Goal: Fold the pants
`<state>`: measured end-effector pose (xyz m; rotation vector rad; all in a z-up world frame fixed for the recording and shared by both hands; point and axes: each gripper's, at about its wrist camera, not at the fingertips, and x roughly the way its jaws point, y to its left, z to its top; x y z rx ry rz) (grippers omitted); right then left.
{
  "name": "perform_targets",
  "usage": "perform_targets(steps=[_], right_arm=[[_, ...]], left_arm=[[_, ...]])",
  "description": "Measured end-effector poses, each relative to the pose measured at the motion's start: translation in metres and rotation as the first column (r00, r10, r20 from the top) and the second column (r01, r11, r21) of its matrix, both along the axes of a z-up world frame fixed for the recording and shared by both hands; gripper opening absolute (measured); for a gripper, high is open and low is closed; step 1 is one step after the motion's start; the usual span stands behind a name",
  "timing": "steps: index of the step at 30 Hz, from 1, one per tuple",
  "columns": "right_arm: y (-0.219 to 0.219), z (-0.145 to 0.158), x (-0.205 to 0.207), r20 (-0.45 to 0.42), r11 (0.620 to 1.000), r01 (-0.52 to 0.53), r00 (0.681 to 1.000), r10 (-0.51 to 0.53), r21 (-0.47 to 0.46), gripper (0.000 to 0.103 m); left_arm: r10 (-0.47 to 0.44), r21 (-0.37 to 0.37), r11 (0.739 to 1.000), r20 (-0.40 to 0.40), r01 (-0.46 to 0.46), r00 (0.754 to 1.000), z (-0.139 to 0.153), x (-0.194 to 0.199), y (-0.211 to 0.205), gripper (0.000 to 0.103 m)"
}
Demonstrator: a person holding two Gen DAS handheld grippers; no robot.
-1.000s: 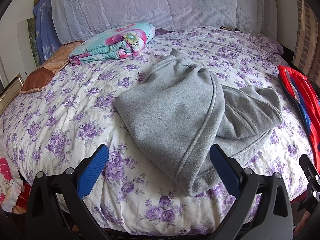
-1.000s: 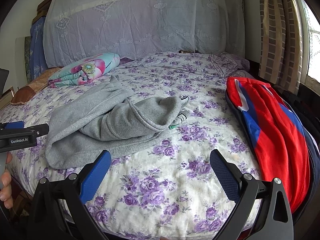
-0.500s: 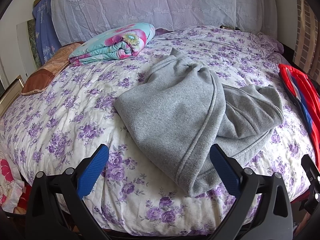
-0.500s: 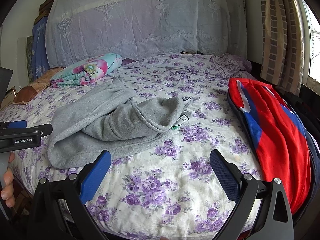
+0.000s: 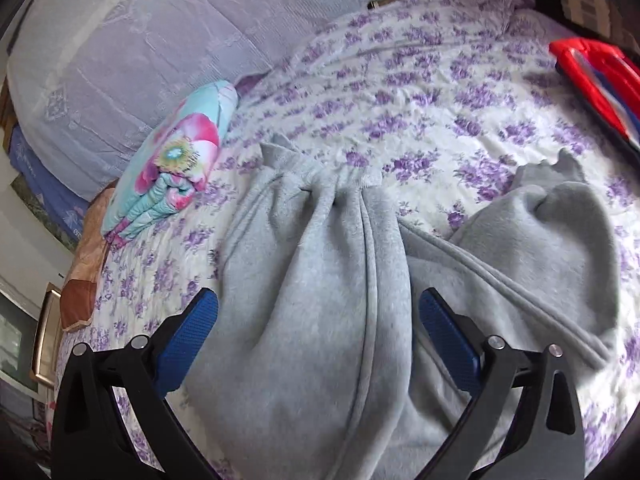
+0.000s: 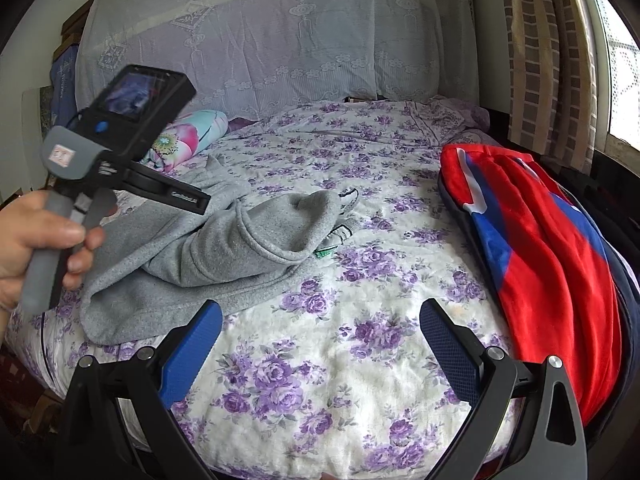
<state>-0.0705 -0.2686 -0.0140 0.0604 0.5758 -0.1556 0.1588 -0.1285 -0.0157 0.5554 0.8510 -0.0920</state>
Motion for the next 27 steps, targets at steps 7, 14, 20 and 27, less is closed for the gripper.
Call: perform_targets(steps=[7, 14, 20, 27], right_arm=[[-0.033, -0.006, 0.008, -0.024, 0.996, 0.078, 0.997, -0.077, 0.032, 0.1], [-0.035, -0.011, 0.024, -0.033, 0.998, 0.057, 0.998, -0.056, 0.034, 0.1], [-0.009, -0.011, 0.052, -0.065, 1.0, -0.018, 0.998, 0.019, 0.012, 0.1], [0.043, 0.025, 0.099, -0.035, 0.981, -0.175, 0.984, 0.173, -0.079, 0.1]], left_arm=[[0.053, -0.024, 0.998, -0.2, -0.059, 0.978, -0.04, 0.068, -0.005, 0.074], [0.138, -0.169, 0.971, -0.189, -0.17, 0.972, -0.008, 0.07, 0.09, 0.031], [0.418, -0.485, 0.757, -0.155, -0.437, 0.895, 0.051, 0.062, 0.275, 0.044], [0.551, -0.486, 0.613, -0.301, -0.622, 0.778, -0.021, 0.045, 0.387, 0.062]])
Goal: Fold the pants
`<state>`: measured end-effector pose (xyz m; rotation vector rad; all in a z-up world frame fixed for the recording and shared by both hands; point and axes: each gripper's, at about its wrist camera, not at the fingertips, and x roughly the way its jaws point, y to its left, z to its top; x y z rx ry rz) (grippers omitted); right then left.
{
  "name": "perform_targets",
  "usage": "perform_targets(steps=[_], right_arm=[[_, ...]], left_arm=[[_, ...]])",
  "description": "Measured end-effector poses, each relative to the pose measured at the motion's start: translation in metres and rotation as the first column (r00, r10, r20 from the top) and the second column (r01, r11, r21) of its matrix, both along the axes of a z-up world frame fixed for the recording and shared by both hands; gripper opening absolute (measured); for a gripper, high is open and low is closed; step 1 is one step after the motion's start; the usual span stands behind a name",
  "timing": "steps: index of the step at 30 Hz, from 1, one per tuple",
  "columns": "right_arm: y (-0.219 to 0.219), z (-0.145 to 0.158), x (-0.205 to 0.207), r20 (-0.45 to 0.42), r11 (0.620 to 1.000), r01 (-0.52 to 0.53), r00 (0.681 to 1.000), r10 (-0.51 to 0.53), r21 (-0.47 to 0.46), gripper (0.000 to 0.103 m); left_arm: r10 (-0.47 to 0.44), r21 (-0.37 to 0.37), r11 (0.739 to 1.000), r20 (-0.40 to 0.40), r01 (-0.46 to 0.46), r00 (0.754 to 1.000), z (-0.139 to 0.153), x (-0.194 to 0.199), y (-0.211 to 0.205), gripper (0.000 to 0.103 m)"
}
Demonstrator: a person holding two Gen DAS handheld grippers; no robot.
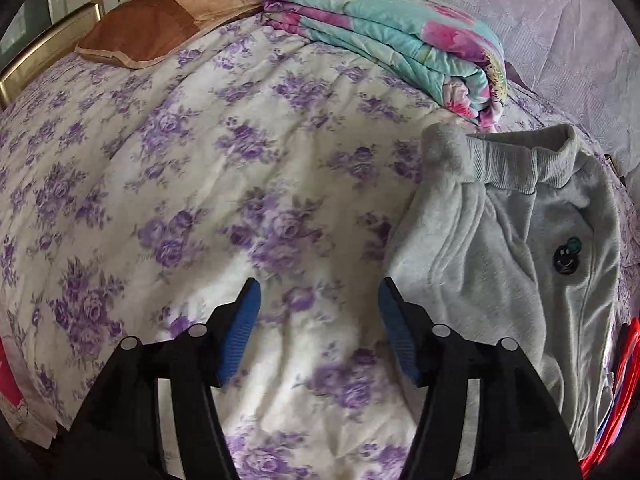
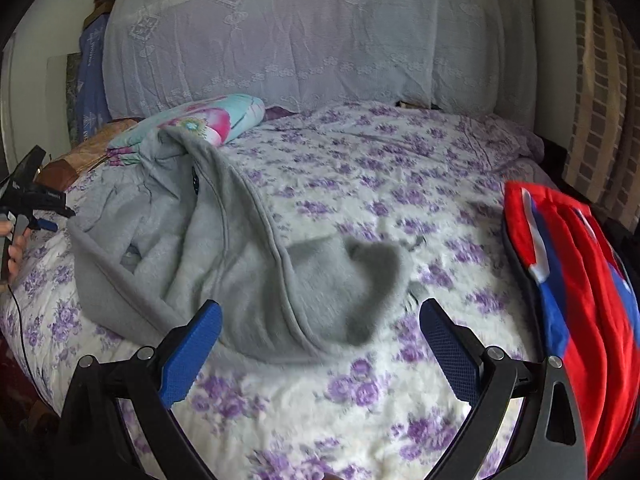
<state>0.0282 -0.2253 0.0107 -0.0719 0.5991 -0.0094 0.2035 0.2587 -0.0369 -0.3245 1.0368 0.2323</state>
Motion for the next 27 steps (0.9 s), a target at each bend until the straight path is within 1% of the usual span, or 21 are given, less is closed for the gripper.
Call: perform_targets(steps=[1, 2, 4, 5, 6, 7, 8, 10, 12, 13, 14, 16, 17, 18, 19, 20, 21, 23, 24, 27], right_arm=[[0.008, 0.011, 0.009, 0.018, 1.0, -0.021, 1.0, 0.021, -0.018, 0.1], [0.017, 0.022, 0.021, 0.03, 0.998, -0.046, 0.998, 0.047, -0.035, 0.1], [0.038, 0.041, 0.05, 0.047, 0.992, -0.108, 0.993, 0.111, -0.066, 0.1], [0.05, 0.048, 0.066, 0.054, 0.986, -0.138, 0.988, 0.143, -0.088, 0.1], [0.063, 0.053, 0.084, 0.055, 0.98, -0.159, 0.984, 0.167, -0.12, 0.1], [0.076, 0.055, 0.103, 0.055, 0.973, -0.168, 0.982, 0.179, -0.16, 0.1], [0.087, 0.055, 0.123, 0.053, 0.965, -0.173, 0.981, 0.187, -0.198, 0.1], [0.106, 0.05, 0.162, 0.046, 0.949, -0.168, 0.981, 0.187, -0.266, 0.1], [0.119, 0.037, 0.202, 0.001, 0.935, -0.203, 0.977, 0.212, -0.291, 0.1], [0.122, 0.029, 0.221, -0.034, 0.934, -0.208, 0.978, 0.207, -0.289, 0.1], [0.123, 0.019, 0.241, -0.085, 0.936, -0.214, 0.976, 0.198, -0.278, 0.1], [0.122, -0.002, 0.273, -0.186, 0.948, -0.222, 0.966, 0.181, -0.23, 0.099], [0.121, -0.014, 0.287, -0.247, 0.952, -0.231, 0.952, 0.179, -0.2, 0.098], [0.12, -0.023, 0.295, -0.287, 0.956, -0.242, 0.939, 0.188, -0.167, 0.07], [0.121, -0.027, 0.298, -0.301, 0.955, -0.26, 0.931, 0.207, -0.146, 0.014], [0.123, -0.028, 0.3, -0.313, 0.952, -0.274, 0.924, 0.221, -0.136, 0.01], [0.123, -0.027, 0.299, -0.308, 0.954, -0.272, 0.925, 0.224, -0.125, 0.011], [0.123, -0.019, 0.293, -0.269, 0.953, -0.282, 0.932, 0.245, -0.111, 0.011], [0.124, -0.014, 0.29, -0.254, 0.951, -0.287, 0.934, 0.251, -0.118, 0.011], [0.124, -0.001, 0.282, -0.214, 0.949, -0.29, 0.941, 0.261, -0.122, 0.011]], left_arm=[[-0.01, -0.004, 1.0, 0.015, 0.01, 1.0, -0.001, -0.006, -0.001, 0.064], [-0.029, -0.018, 0.999, 0.032, 0.03, 0.999, 0.0, -0.011, -0.002, 0.069], [-0.064, -0.036, 0.997, 0.066, 0.066, 0.996, 0.004, -0.017, -0.01, 0.072], [-0.08, -0.041, 0.996, 0.084, 0.083, 0.993, 0.007, -0.018, -0.014, 0.075], [-0.088, -0.044, 0.995, 0.099, 0.092, 0.991, 0.011, -0.015, -0.019, 0.077], [-0.095, -0.047, 0.994, 0.111, 0.101, 0.989, 0.014, -0.011, -0.023, 0.084], [-0.096, -0.049, 0.994, 0.118, 0.103, 0.988, 0.017, -0.007, -0.027, 0.088], [-0.091, -0.034, 0.995, 0.113, 0.095, 0.989, 0.016, 0.01, -0.029, 0.091], [-0.063, 0.006, 0.998, 0.088, 0.063, 0.994, 0.01, 0.03, -0.025, 0.091], [-0.049, 0.004, 0.999, 0.074, 0.049, 0.996, 0.005, 0.039, -0.021, 0.091], [-0.045, -0.02, 0.999, 0.054, 0.047, 0.997, -0.001, 0.049, -0.017, 0.091], [-0.069, -0.107, 0.992, 0.028, 0.072, 0.997, -0.013, 0.066, -0.015, 0.091], [-0.09, -0.143, 0.985, 0.021, 0.092, 0.996, -0.018, 0.073, -0.018, 0.091], [-0.115, -0.153, 0.981, 0.026, 0.118, 0.993, -0.021, 0.076, -0.023, 0.09], [-0.153, -0.154, 0.975, 0.045, 0.158, 0.987, -0.021, 0.078, -0.032, 0.076], [-0.191, -0.156, 0.968, 0.061, 0.199, 0.98, -0.02, 0.078, -0.04, 0.042], [-0.223, -0.173, 0.957, 0.076, 0.233, 0.972, -0.02, 0.076, -0.048, 0.028], [-0.226, -0.132, 0.962, 0.1, 0.238, 0.969, -0.014, 0.069, -0.057, 0.026], [-0.231, -0.131, 0.961, 0.114, 0.245, 0.966, -0.012, 0.065, -0.06, 0.025], [-0.244, -0.167, 0.948, 0.172, 0.272, 0.955, 0.002, 0.049, -0.067, 0.021]])
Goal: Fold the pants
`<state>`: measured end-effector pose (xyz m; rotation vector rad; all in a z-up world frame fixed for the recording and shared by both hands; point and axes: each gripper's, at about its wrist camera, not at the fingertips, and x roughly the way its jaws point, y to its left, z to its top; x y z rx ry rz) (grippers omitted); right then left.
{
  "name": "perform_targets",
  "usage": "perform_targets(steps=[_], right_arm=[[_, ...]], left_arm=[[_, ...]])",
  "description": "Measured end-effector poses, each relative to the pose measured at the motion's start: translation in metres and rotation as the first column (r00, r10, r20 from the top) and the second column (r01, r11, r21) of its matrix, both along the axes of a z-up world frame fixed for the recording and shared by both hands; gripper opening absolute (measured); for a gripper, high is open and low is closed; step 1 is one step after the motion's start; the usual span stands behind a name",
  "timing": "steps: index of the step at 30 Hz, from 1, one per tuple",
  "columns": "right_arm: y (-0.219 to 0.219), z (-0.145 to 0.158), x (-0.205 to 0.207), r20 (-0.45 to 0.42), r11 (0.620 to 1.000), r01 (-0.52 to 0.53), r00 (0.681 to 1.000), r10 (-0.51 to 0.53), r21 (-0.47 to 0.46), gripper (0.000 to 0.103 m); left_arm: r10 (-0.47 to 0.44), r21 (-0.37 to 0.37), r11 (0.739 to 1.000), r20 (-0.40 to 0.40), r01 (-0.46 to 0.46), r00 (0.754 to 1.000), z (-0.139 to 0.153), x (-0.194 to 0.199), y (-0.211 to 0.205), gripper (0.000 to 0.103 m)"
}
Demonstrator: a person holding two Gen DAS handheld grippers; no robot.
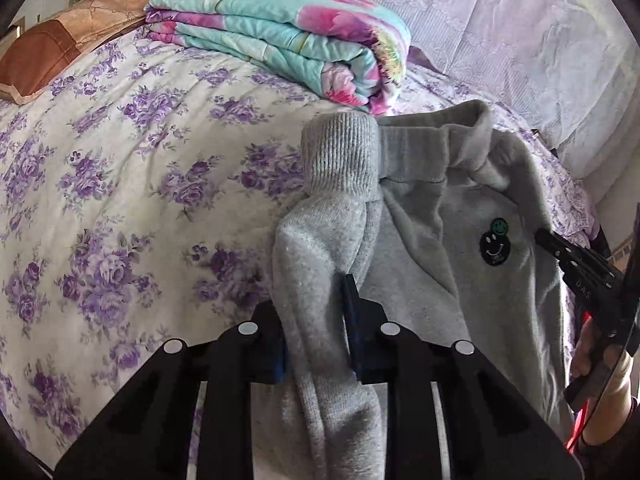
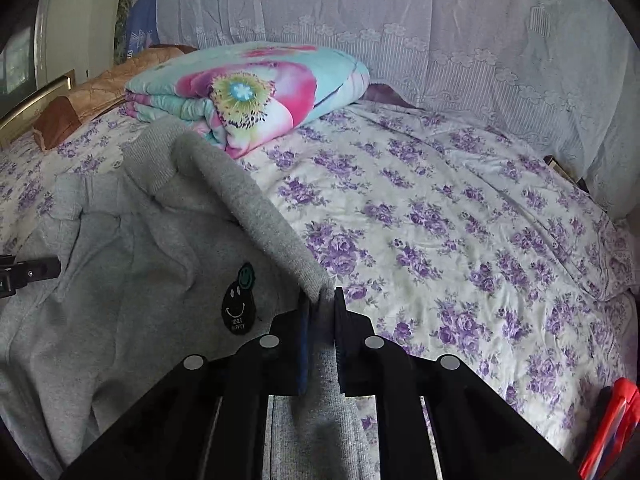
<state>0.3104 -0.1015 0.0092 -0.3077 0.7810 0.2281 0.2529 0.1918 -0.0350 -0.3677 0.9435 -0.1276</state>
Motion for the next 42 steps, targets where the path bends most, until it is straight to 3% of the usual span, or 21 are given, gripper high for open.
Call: perform_targets(steps=[6, 11, 12, 13, 14, 15, 17, 18, 19, 22, 23, 25, 29, 33, 38, 42], right_arm=[[0.008, 0.053, -0.013, 0.139, 0.994, -0.101, 0.986, 0.093, 0.052, 0.011], [0.055, 0.105, 0.011, 0.207, 0.961, -0.246, 0.954, 0.217, 0.126, 0.012], [0.071, 0.11, 0.019, 0.198, 0.948, -0.278, 0.949, 0.246, 0.155, 0.021], [0.09, 0.109, 0.028, 0.183, 0.942, -0.293, 0.947, 0.263, 0.164, 0.069], [0.112, 0.102, 0.038, 0.169, 0.957, -0.26, 0.956, 0.238, 0.126, 0.093], [0.131, 0.091, 0.045, 0.179, 0.979, -0.199, 0.966, 0.188, 0.049, 0.098], [0.161, 0.065, 0.048, 0.197, 0.983, -0.141, 0.967, 0.162, -0.118, 0.089], [0.165, 0.057, 0.044, 0.202, 0.979, -0.13, 0.966, 0.161, -0.158, 0.079], [0.161, 0.055, 0.036, 0.194, 0.978, -0.148, 0.965, 0.176, -0.15, 0.079], [0.118, 0.065, 0.002, 0.194, 0.976, -0.189, 0.959, 0.208, -0.111, 0.081], [0.095, 0.069, -0.01, 0.193, 0.978, -0.181, 0.961, 0.197, -0.1, 0.081], [0.04, 0.075, -0.029, 0.183, 0.987, -0.131, 0.972, 0.146, -0.088, 0.082], [-0.097, 0.071, -0.063, 0.139, 0.998, 0.067, 0.988, -0.065, -0.009, 0.087], [-0.206, 0.039, -0.098, 0.059, 0.975, 0.215, 0.974, -0.219, 0.055, 0.087], [-0.269, -0.017, -0.125, -0.023, 0.957, 0.242, 0.97, -0.242, 0.158, 0.087], [-0.277, -0.06, -0.095, -0.14, 0.918, 0.25, 0.966, -0.216, 0.308, 0.087]], left_arm=[[-0.052, -0.013, 0.998, 0.213, 0.056, 0.976, 0.072, -0.087, -0.011, 0.019], [0.055, -0.072, 0.997, 0.318, -0.034, 0.946, 0.111, -0.16, 0.021, 0.019], [0.099, -0.074, 0.994, 0.313, -0.08, 0.944, 0.111, -0.168, 0.029, 0.02], [0.151, -0.08, 0.988, 0.292, -0.133, 0.944, 0.106, -0.176, 0.04, 0.021], [0.206, -0.083, 0.978, 0.256, -0.191, 0.944, 0.096, -0.18, 0.052, 0.025], [0.254, -0.061, 0.967, 0.212, -0.247, 0.944, 0.084, -0.181, 0.063, 0.028], [0.345, -0.023, 0.938, 0.094, -0.345, 0.934, 0.05, -0.184, 0.088, 0.032], [0.374, -0.02, 0.928, 0.034, -0.373, 0.927, 0.032, -0.187, 0.101, 0.032], [0.403, -0.026, 0.915, 0.0, -0.403, 0.915, 0.022, -0.194, 0.113, 0.032], [0.442, -0.002, 0.897, -0.002, -0.442, 0.897, 0.017, -0.217, 0.133, 0.037], [0.436, 0.003, 0.9, 0.017, -0.436, 0.9, 0.021, -0.219, 0.136, 0.049], [0.413, 0.015, 0.91, 0.074, -0.415, 0.908, 0.036, -0.214, 0.128, 0.061], [0.281, 0.026, 0.957, 0.175, -0.289, 0.944, 0.058, -0.19, 0.092, 0.067], [0.138, 0.011, 0.99, 0.181, -0.142, 0.974, 0.059, -0.155, 0.041, 0.072], [0.065, 0.041, 0.997, 0.118, -0.07, 0.991, 0.041, -0.12, -0.011, 0.072], [0.118, 0.047, 0.992, 0.061, -0.121, 0.991, 0.021, -0.107, -0.015, 0.072]])
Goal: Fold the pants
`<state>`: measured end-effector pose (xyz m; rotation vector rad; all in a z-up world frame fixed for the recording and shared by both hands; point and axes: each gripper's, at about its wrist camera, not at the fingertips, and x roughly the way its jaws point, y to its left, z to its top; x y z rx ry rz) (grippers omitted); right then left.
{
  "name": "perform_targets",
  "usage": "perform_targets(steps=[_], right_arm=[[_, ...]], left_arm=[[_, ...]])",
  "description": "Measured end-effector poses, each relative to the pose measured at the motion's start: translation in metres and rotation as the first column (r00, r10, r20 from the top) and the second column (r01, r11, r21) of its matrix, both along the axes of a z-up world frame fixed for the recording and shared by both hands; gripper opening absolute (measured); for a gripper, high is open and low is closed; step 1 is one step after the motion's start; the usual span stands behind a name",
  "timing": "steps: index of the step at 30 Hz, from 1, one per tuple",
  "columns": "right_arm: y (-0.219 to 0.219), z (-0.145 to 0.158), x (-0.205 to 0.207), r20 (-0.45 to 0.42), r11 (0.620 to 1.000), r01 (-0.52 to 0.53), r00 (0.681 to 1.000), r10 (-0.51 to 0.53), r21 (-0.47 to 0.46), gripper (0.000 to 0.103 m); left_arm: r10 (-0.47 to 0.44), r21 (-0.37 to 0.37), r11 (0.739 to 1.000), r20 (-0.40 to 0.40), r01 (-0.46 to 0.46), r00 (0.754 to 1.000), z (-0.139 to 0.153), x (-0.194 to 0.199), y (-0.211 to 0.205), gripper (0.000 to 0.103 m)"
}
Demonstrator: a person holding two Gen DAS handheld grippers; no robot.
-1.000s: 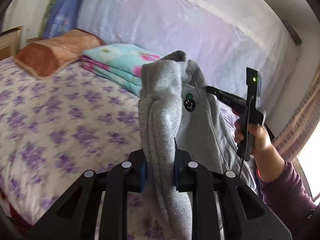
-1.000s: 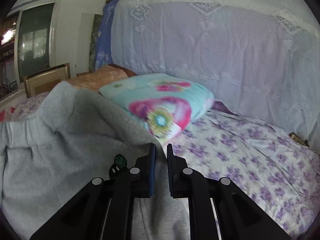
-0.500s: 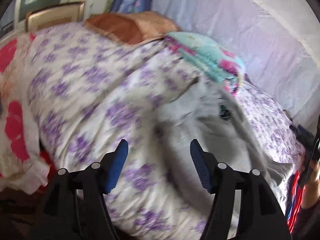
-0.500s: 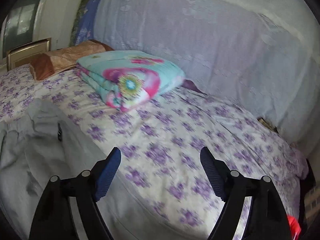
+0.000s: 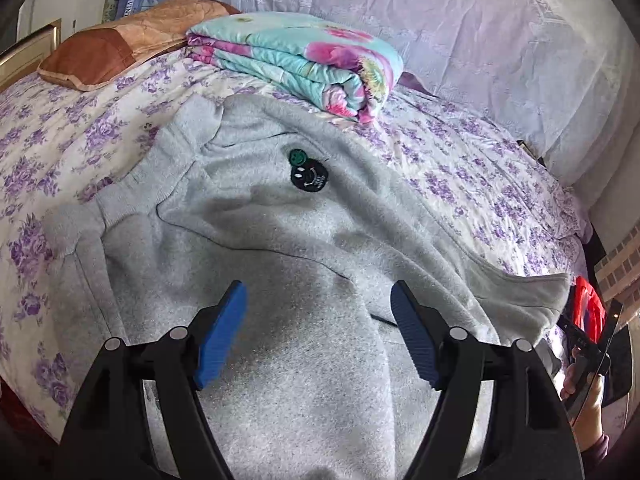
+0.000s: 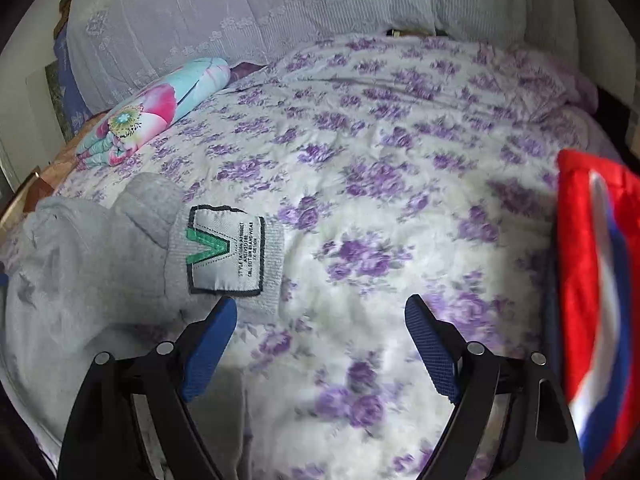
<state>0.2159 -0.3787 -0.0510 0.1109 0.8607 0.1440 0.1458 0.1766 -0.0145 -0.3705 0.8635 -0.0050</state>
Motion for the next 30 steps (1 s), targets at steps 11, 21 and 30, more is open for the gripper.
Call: perform_targets(steps=[11, 21, 30], right_arm=[[0.039, 0.072, 0.071, 0.086, 0.981, -0.037, 0.996, 0.021, 0.188, 0.002], [-0.002, 0.075, 0.056, -0.128, 0.989, 0.131, 0.982, -0.139, -0.072, 0.003], [-0.04, 0.051, -0.008, -0.095, 0.984, 0.174, 0.98, -0.176, -0.031, 0.082]], left_arm=[[0.167, -0.003, 0.986, -0.064, -0.168, 0.984, -0.026, 0.006, 0.04, 0.074], [0.131, 0.016, 0.991, -0.061, -0.13, 0.99, -0.027, 0.005, 0.028, 0.078], [-0.039, 0.019, 0.999, -0.033, 0.04, 0.999, 0.024, 0.031, 0.009, 0.08]])
